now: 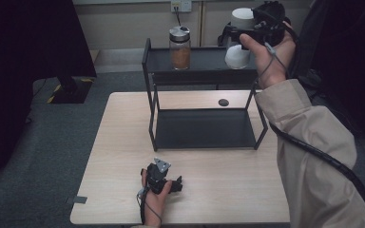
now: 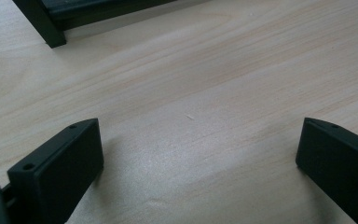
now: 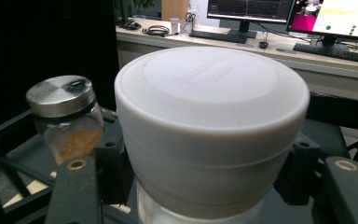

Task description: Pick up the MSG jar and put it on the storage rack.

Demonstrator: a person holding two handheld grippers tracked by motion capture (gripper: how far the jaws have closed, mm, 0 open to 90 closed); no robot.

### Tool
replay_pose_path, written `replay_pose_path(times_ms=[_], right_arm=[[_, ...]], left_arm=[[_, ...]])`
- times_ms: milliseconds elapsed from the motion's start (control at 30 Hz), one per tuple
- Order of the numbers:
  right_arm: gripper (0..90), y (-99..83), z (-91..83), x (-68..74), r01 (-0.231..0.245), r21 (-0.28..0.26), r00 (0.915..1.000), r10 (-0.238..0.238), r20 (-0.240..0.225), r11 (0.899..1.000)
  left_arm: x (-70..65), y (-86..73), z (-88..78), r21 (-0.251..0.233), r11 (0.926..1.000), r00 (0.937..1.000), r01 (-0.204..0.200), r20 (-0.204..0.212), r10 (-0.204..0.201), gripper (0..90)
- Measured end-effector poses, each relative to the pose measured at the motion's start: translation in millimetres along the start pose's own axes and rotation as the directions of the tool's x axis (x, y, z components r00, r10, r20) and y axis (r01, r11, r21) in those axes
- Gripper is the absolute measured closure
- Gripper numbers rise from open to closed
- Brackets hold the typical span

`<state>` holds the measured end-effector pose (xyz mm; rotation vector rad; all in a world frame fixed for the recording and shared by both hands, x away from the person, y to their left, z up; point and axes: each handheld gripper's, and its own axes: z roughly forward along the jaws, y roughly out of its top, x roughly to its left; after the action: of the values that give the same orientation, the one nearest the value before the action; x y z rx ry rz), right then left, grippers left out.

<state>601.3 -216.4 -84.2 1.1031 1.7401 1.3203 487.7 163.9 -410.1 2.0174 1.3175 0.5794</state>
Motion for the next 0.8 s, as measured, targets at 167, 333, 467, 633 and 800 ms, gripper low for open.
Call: replay_pose_path(times_ms=[167, 333, 467, 633, 800], right_arm=[[34.7, 1.4, 20.1, 3.6, 0.000, 0.007, 1.0000, 0.000, 0.007, 1.000], [34.7, 0.2, 35.8, 4.2, -0.003, 0.019, 1.0000, 0.003, -0.002, 1.000], [34.7, -2.5, 45.7, 5.8, 0.002, 0.028, 1.0000, -0.002, 0.000, 1.000], [34.7, -4.8, 51.9, 4.7, -0.005, 0.042, 1.0000, 0.006, -0.005, 0.999], [34.7, -8.1, 54.6, 2.4, -0.022, 0.040, 0.9997, 0.022, -0.009, 0.999]], left_arm=[[0.0, -0.1, 0.0, 0.000, 1.0000, 1.0000, 0.000, 0.000, 0.000, 0.0], [0.1, 0.0, 0.0, 0.000, 1.0000, 1.0000, 0.000, 0.000, 0.000, 0.0], [0.0, -0.1, 0.0, 0.000, 1.0000, 1.0000, 0.000, 0.000, 0.000, 0.0], [-0.1, -0.1, 0.1, 0.000, 1.0000, 1.0000, 0.000, 0.000, 0.000, 0.0], [-0.2, -0.1, 0.1, -0.001, 1.0000, 1.0000, 0.000, -0.001, 0.000, 0.0]])
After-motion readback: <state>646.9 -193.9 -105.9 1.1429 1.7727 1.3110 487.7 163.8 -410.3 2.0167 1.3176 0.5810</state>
